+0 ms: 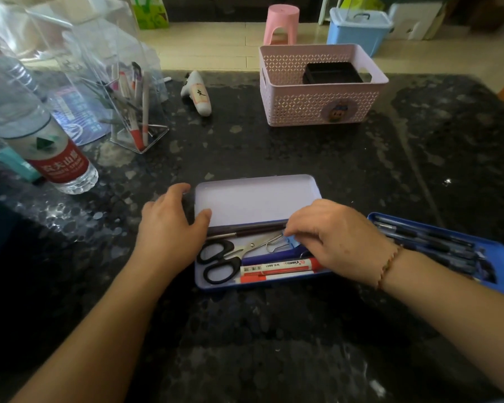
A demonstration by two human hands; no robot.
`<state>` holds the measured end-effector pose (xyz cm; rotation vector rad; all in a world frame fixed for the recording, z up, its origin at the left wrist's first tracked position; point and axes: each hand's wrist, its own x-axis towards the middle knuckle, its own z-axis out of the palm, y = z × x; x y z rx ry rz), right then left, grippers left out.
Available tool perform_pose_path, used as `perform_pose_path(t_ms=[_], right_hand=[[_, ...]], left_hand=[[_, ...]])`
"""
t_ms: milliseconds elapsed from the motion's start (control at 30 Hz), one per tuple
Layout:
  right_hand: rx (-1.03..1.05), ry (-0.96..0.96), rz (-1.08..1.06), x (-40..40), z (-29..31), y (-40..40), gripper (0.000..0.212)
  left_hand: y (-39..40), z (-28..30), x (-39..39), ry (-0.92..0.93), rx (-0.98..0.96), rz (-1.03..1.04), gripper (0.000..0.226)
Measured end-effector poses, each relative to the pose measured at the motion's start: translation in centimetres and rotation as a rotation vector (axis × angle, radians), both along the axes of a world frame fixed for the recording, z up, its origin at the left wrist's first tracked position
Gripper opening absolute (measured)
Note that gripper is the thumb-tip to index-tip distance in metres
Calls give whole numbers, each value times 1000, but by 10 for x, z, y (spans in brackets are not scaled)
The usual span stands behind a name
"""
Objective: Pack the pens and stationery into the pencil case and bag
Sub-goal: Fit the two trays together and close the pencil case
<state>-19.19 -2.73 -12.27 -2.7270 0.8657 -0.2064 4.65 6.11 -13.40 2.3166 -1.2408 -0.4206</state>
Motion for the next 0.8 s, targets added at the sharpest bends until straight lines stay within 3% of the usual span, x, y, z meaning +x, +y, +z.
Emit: perform_pose_path(t_ms=[133,300,433,600,633,733,800], right_hand=[[-121,-12,-13,-8,1,-4,17],[0,-343,-383,-25,10,-25,18],[243,-551,-635,-41,19,-34,14],[295,-606,-620,-67,40,-27,16],[274,-512,-571,-78,44,-27,27],[105,261,-390,-120,44,-27,100],[117,607,-353,-151,37,-28,124]], left_hand=[[-3,-1,-7,170,-57,-32,50],[-8,5,-11,503,-195,110,51],[-7,15,-4,763,-400,258,32],[4,23,-4,701,-421,154,26],[5,23,-7,626,-421,110,24],[4,20,-13,418,-394,41,17],[-3,16,-11,349,-368,50,20]])
